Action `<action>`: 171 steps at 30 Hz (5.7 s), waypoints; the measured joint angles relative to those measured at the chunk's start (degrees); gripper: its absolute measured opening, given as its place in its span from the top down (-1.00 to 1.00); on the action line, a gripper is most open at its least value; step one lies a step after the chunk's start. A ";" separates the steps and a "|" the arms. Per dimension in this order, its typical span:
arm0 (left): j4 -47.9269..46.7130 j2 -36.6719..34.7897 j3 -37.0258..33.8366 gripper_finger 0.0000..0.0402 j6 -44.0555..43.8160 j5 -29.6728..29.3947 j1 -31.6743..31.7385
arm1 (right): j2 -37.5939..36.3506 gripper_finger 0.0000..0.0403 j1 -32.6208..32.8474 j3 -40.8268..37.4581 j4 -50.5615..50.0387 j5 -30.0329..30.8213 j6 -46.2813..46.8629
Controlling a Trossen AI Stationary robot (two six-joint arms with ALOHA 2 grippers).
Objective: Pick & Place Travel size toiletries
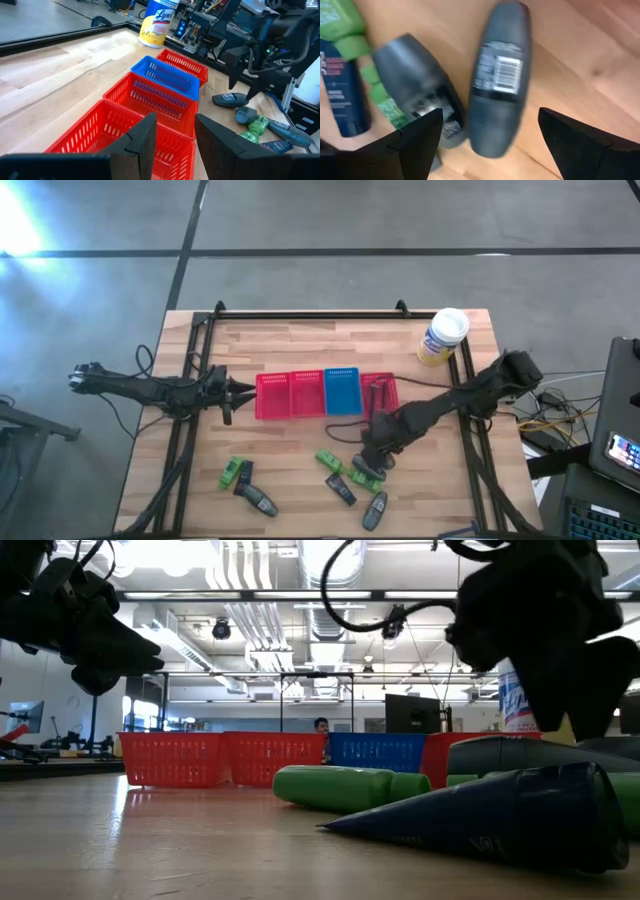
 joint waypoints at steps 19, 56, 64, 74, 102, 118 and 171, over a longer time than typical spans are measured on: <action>0.00 0.02 0.00 0.31 0.00 0.00 0.02 | 4.63 -0.21 0.20 -3.78 2.05 3.37 -2.79; 0.00 0.04 0.00 0.31 0.00 -0.02 0.02 | 4.00 -0.11 -26.35 7.22 16.80 6.18 -11.96; 0.00 0.04 0.00 0.31 0.00 -0.01 0.01 | 4.61 -0.38 -27.13 6.80 16.17 8.58 -10.62; 0.00 0.04 0.00 0.31 0.00 -0.02 0.02 | -4.21 -0.59 -23.10 6.99 5.31 6.68 -19.75; 8.84 -0.12 0.61 0.31 -23.69 -3.87 0.16 | -4.95 -0.41 1.68 4.16 -2.72 4.07 -30.64; 22.72 2.35 2.11 0.31 -40.46 -11.38 0.30 | -6.96 -0.58 5.32 3.87 -5.98 3.96 -30.76; -43.33 72.81 43.57 -0.13 -78.96 29.62 -33.07 | -11.97 -0.61 9.84 -3.10 -10.98 7.13 -25.19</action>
